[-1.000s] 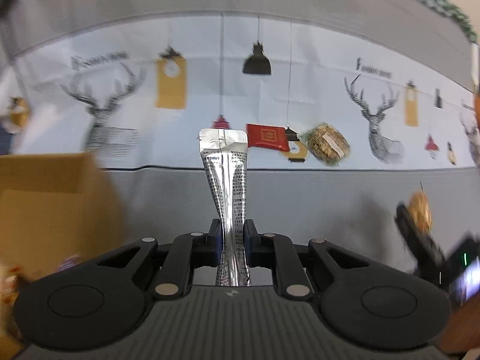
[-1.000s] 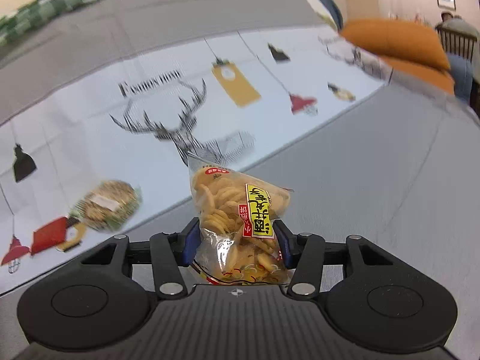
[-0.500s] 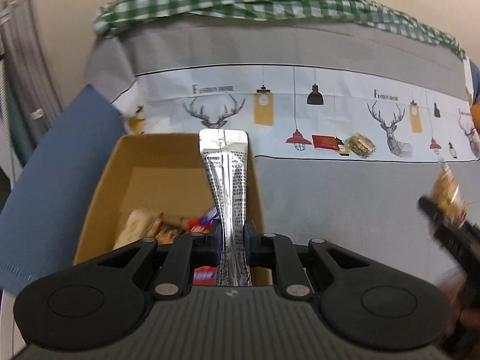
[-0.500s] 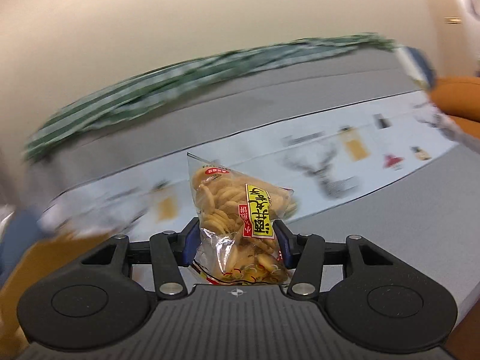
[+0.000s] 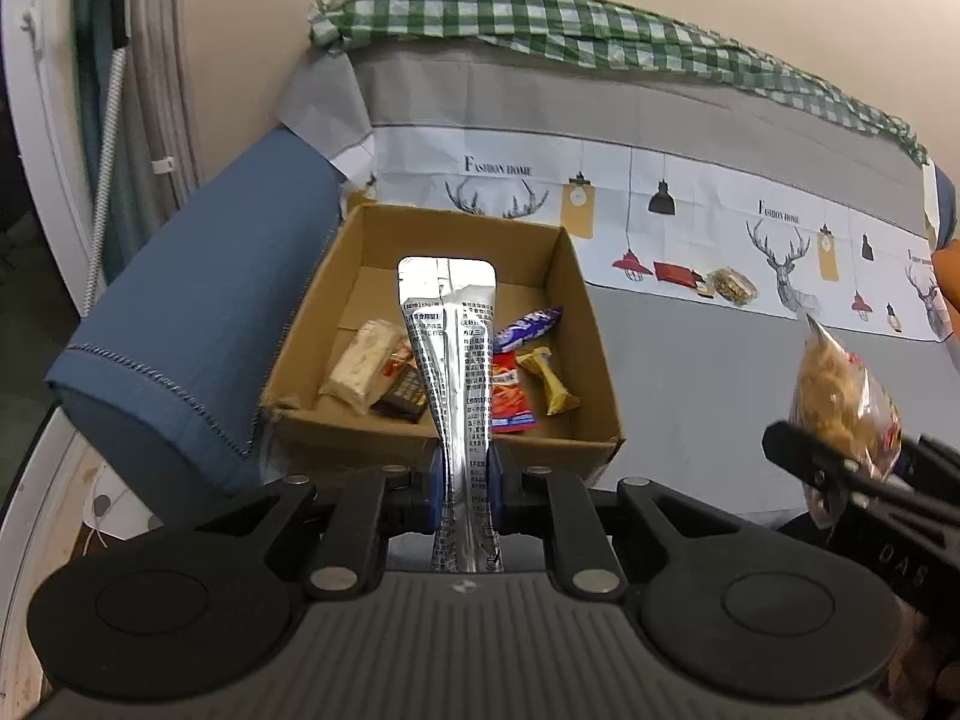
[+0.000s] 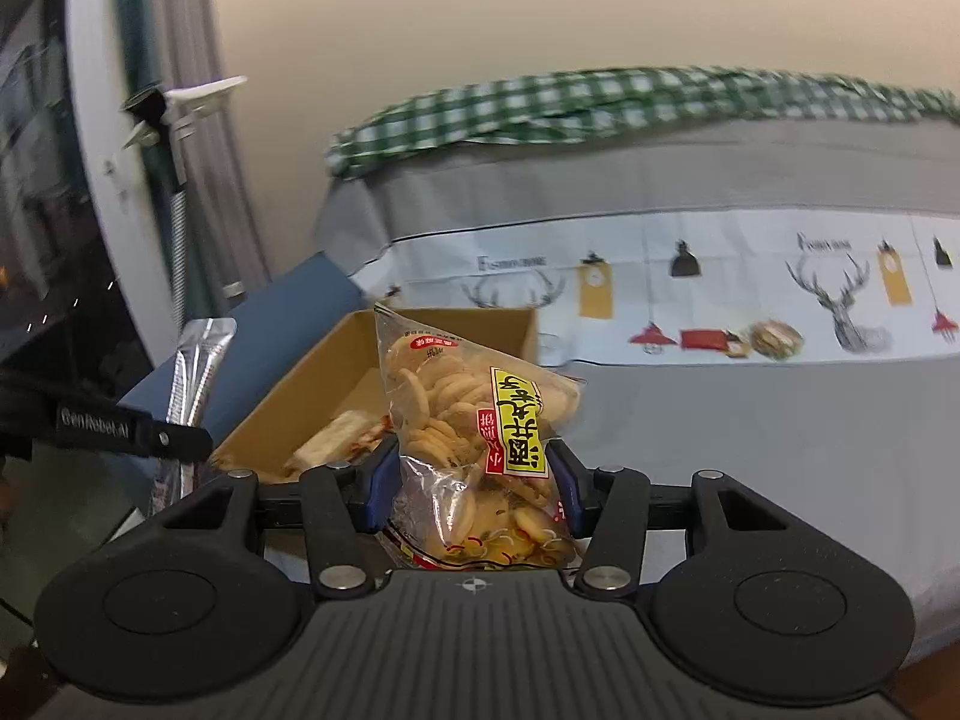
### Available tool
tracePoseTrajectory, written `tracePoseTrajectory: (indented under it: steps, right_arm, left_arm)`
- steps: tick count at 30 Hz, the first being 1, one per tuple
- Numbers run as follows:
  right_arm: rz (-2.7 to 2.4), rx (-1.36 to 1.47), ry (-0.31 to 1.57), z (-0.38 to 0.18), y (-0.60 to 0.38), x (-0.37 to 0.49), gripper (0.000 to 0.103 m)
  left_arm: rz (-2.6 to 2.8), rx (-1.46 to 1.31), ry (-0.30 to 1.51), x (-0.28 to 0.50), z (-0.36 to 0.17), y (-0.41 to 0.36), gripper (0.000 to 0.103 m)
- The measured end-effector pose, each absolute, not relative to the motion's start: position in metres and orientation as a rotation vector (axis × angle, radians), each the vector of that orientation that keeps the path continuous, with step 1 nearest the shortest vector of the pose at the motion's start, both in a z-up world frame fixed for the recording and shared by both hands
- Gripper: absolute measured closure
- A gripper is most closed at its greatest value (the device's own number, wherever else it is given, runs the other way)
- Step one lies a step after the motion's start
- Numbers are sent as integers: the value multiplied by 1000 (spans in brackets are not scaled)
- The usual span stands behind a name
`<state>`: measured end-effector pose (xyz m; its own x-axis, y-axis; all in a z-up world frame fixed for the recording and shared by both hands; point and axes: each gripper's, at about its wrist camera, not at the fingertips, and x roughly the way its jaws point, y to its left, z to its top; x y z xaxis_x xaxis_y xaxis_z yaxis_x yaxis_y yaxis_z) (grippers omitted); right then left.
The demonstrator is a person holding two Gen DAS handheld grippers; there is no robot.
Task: Organize snacks
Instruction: 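Carry the silver wrapper stick and cracker bag over the cardboard box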
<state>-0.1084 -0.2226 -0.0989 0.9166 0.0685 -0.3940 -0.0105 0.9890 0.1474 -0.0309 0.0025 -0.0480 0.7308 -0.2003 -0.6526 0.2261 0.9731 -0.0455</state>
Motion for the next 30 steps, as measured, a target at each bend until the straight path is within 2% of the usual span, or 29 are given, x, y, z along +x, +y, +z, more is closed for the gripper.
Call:
tracePoseTrajectory:
  steps: [8,30]
  right_arm:
    - [83,52,404,-86,-189,-116,50]
    - [74,21,430,-84,-182,-108,50]
  left_arm:
    - [-256,-29,690,-44,-45,24,87]
    - [-257,-59,683,-42,-46,30,87]
